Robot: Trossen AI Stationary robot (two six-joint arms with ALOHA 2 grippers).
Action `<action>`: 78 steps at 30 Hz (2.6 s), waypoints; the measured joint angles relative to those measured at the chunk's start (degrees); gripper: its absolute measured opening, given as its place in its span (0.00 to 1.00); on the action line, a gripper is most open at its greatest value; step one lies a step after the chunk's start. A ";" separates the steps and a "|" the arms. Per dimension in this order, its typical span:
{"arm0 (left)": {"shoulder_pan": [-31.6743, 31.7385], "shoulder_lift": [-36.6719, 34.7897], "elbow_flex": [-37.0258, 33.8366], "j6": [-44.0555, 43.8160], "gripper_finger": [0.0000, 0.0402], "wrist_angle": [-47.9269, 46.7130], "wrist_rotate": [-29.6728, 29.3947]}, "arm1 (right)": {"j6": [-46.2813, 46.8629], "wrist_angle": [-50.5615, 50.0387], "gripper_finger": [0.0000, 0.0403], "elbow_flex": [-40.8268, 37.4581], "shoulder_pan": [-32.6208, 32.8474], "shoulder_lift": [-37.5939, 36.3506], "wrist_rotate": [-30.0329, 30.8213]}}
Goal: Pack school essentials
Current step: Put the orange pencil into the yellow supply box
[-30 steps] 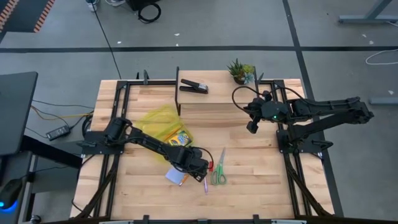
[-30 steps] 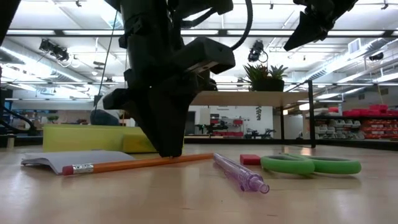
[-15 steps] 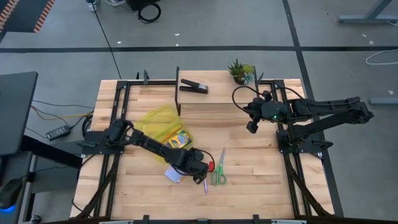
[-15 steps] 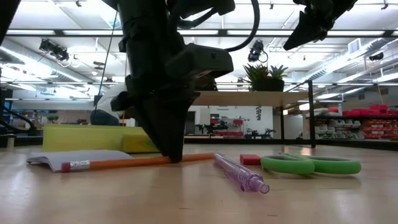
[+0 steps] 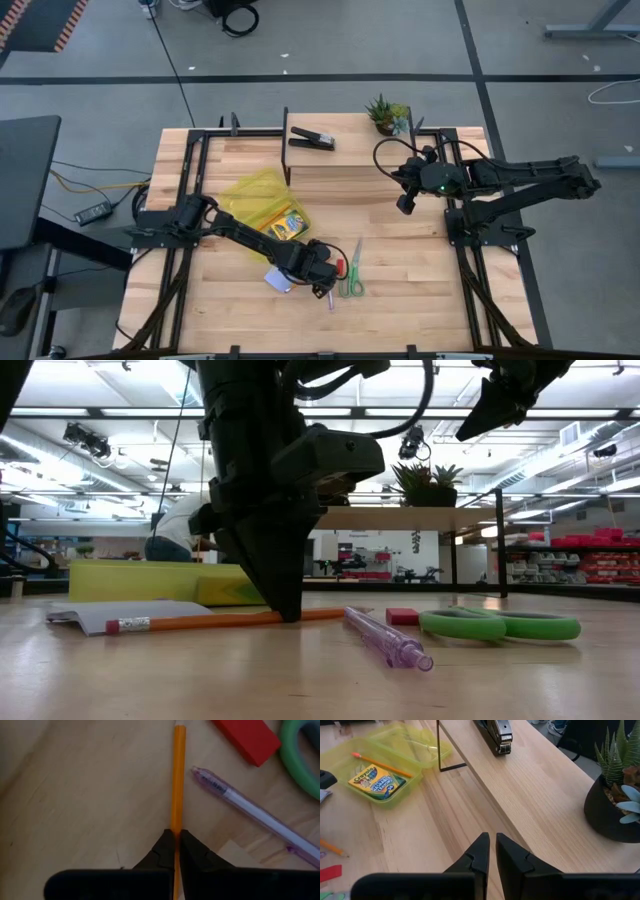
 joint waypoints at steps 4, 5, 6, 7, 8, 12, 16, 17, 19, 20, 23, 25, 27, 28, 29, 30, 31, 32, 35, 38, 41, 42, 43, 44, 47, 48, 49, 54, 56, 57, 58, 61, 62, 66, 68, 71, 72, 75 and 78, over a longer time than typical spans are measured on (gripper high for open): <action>0.12 0.35 3.26 1.74 0.00 -3.59 -1.22 | 0.04 0.00 0.10 0.00 0.00 0.00 0.00; 0.21 0.36 3.79 2.06 0.01 -3.95 -1.34 | 0.04 0.00 0.10 0.00 0.00 0.00 0.00; 0.33 0.49 4.37 2.25 0.01 -4.52 -1.55 | 0.05 0.00 0.10 0.00 0.00 0.00 0.00; 0.42 0.55 4.90 2.50 0.01 -5.35 -1.61 | 0.06 0.00 0.10 0.00 0.00 0.00 0.00; 0.52 0.59 5.41 2.85 0.01 -6.03 -1.77 | 0.09 0.00 0.10 0.00 0.00 0.00 0.00; 0.90 0.44 6.97 3.31 0.01 -6.77 -2.03 | 0.13 0.00 0.10 0.00 0.00 0.00 0.00; 1.28 0.36 8.46 3.41 0.01 -8.02 -2.01 | 0.13 0.00 0.10 0.00 0.00 0.00 0.00; 1.33 0.35 8.85 3.56 0.01 -8.32 -2.02 | 0.13 0.00 0.10 0.00 0.00 0.00 0.00; 1.42 0.35 9.55 4.12 0.01 -9.16 -1.72 | 0.13 0.00 0.10 0.00 0.00 0.00 0.00; 1.51 0.34 9.92 4.03 0.01 -9.69 -1.29 | 0.10 0.00 0.10 0.00 0.00 0.00 0.00; 1.36 0.33 11.47 3.46 0.01 -12.10 -0.23 | 0.00 -0.02 0.10 0.00 0.00 0.00 0.00; 0.75 0.31 13.08 3.26 0.04 -14.26 -0.24 | -0.16 -0.04 0.10 0.00 0.01 0.00 0.00; -0.09 0.19 14.43 3.25 0.10 -15.00 -0.25 | -0.25 -0.05 0.10 0.00 0.00 0.00 0.00; -0.55 0.13 14.77 3.08 0.13 -15.20 -0.23 | -0.26 -0.06 0.10 0.00 0.00 0.00 0.00; -1.03 0.13 14.95 2.44 0.17 -15.42 -0.22 | -0.26 -0.07 0.10 0.00 0.00 0.00 0.00; -1.48 0.13 14.99 1.17 0.21 -15.71 0.03 | -0.26 -0.07 0.10 0.00 0.00 0.00 0.00; -1.88 0.13 14.99 -0.10 0.25 -16.10 0.93 | -0.26 -0.07 0.10 0.00 0.00 0.00 0.00; -2.27 0.13 14.99 -1.05 0.29 -16.54 2.10 | -0.26 -0.07 0.10 0.00 0.00 0.00 0.00; -3.14 0.49 15.05 -3.70 0.39 -17.39 4.83 | -0.26 -0.07 0.10 0.00 0.00 0.00 0.00; -4.04 0.94 15.05 -6.04 0.44 -19.44 5.00 | -0.24 -0.07 0.10 0.00 0.00 0.00 0.00; -4.91 1.98 15.04 -6.20 0.43 -21.42 5.32 | -0.20 -0.04 0.10 0.00 0.00 0.00 0.00; -5.15 2.56 15.05 -6.26 0.42 -22.17 5.65 | -0.19 -0.02 0.10 0.00 0.00 -0.02 0.00; -5.31 2.96 15.04 -6.57 0.42 -21.95 6.34 | -0.21 0.00 0.10 0.00 0.00 -0.02 0.00; -5.58 3.34 15.03 -6.73 0.41 -22.01 6.99 | -0.24 0.04 0.10 0.00 0.00 -0.02 0.00; -6.36 4.13 15.02 -6.86 0.39 -22.48 8.68 | -0.24 0.11 0.10 0.00 0.00 0.01 -0.02; -6.71 4.42 15.00 -6.88 0.39 -22.38 8.63 | -0.24 0.11 0.10 0.00 0.00 0.02 -0.02; -6.92 4.69 15.01 -6.99 0.39 -22.07 8.55 | -0.22 0.11 0.10 0.00 0.00 -0.02 0.00; -7.77 6.12 15.01 -7.09 0.39 -22.05 8.32 | -0.20 0.11 0.10 0.00 0.00 0.00 -0.02; -8.00 7.00 15.07 -7.21 0.38 -21.94 8.06 | -0.22 0.12 0.10 0.00 0.00 -0.01 -0.02; -8.01 7.16 15.11 -7.28 0.37 -21.93 7.92 | -0.17 0.13 0.10 0.00 0.00 0.00 -0.02; -8.01 7.45 15.22 -7.24 0.36 -21.87 7.85 | -0.15 0.13 0.10 0.00 0.00 0.00 -0.02; -8.00 7.61 15.25 -7.14 0.33 -21.50 7.49 | -0.11 0.15 0.10 0.00 0.00 0.00 -0.02; -8.00 7.63 15.25 -6.94 0.31 -21.42 6.68 | -0.05 0.15 0.10 0.00 0.00 0.00 -0.02; -8.20 7.74 15.22 -6.77 0.22 -21.06 4.23 | 0.10 0.15 0.10 0.00 0.00 0.00 -0.24; -8.51 7.76 15.18 -6.77 0.16 -20.54 3.67 | 0.10 0.15 0.10 0.00 0.00 0.00 -0.24; -8.79 7.70 14.32 -7.38 0.05 -19.52 2.15 | 0.00 0.15 0.10 0.00 0.00 0.00 -0.24; -8.73 7.71 14.25 -7.69 0.03 -19.49 2.15 | 0.00 0.15 0.10 0.00 0.00 0.00 -0.25; -8.68 7.75 14.16 -8.53 0.04 -19.49 1.82 | 0.00 0.35 0.10 0.00 0.00 0.00 -0.24; -8.53 7.80 14.14 -8.74 0.05 -19.60 1.72 | -0.02 0.59 0.10 0.00 0.00 0.00 -0.24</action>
